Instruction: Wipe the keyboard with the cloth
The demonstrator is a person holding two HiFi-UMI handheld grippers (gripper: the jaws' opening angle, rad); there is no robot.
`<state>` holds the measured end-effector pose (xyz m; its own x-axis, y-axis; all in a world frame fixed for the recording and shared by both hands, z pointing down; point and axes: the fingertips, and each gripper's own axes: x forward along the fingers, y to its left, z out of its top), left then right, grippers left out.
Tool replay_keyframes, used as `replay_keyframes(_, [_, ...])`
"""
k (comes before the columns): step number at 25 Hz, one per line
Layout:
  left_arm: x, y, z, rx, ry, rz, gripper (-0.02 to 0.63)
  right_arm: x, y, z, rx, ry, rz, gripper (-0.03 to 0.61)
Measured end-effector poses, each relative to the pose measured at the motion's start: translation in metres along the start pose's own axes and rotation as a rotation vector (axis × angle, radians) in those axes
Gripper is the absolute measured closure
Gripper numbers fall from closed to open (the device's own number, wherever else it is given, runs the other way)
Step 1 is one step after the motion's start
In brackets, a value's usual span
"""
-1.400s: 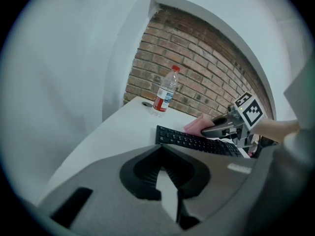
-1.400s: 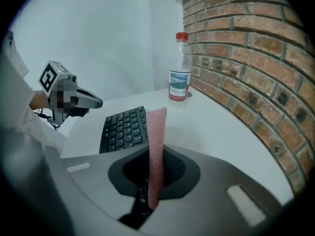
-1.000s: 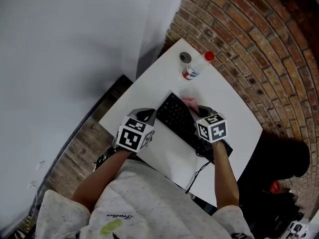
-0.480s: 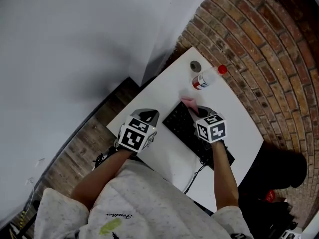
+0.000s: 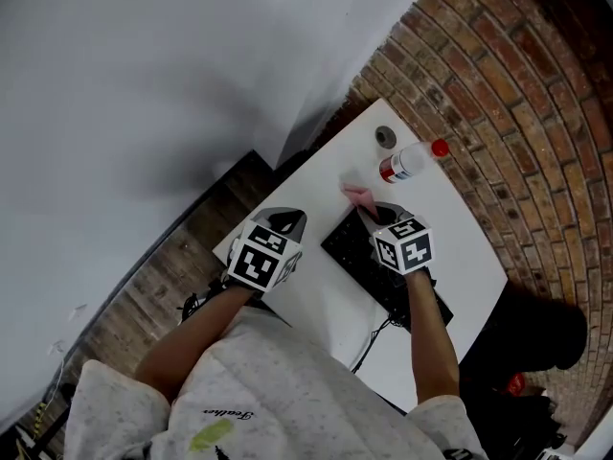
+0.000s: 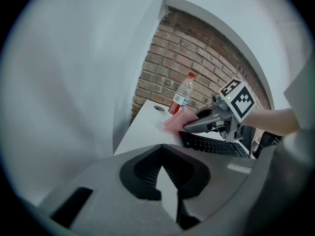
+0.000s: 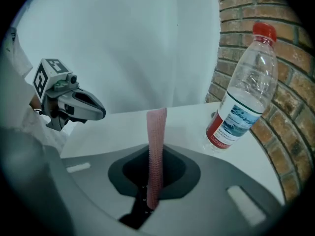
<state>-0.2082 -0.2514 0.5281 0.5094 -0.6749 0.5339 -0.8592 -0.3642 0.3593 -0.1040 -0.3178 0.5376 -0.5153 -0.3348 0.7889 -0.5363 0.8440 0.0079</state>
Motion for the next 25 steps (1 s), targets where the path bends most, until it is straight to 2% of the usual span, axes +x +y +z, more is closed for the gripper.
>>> replay_keyframes(4, [-0.001,0.002,0.002,-0.007,-0.007,0.003,0.617,0.0,-0.002,0.006,-0.078,0.016,-0.009,0.555])
replay_keyframes(8, [0.0,0.001,0.0,-0.017,-0.008,0.006,0.617,-0.003,-0.007,0.014,-0.21,0.043,-0.019,0.555])
replay_keyframes(15, [-0.004,-0.004,-0.001,-0.023,-0.018,0.016,0.617,0.005,0.007,0.011,-0.405,0.124,0.032,0.555])
replay_keyframes(19, [-0.01,-0.003,-0.001,-0.031,-0.031,0.032,0.617,0.007,0.023,0.003,-0.448,0.153,0.083,0.555])
replay_keyframes(25, [-0.018,-0.006,-0.005,-0.036,-0.035,0.047,0.617,0.009,0.039,-0.001,-0.478,0.162,0.116,0.555])
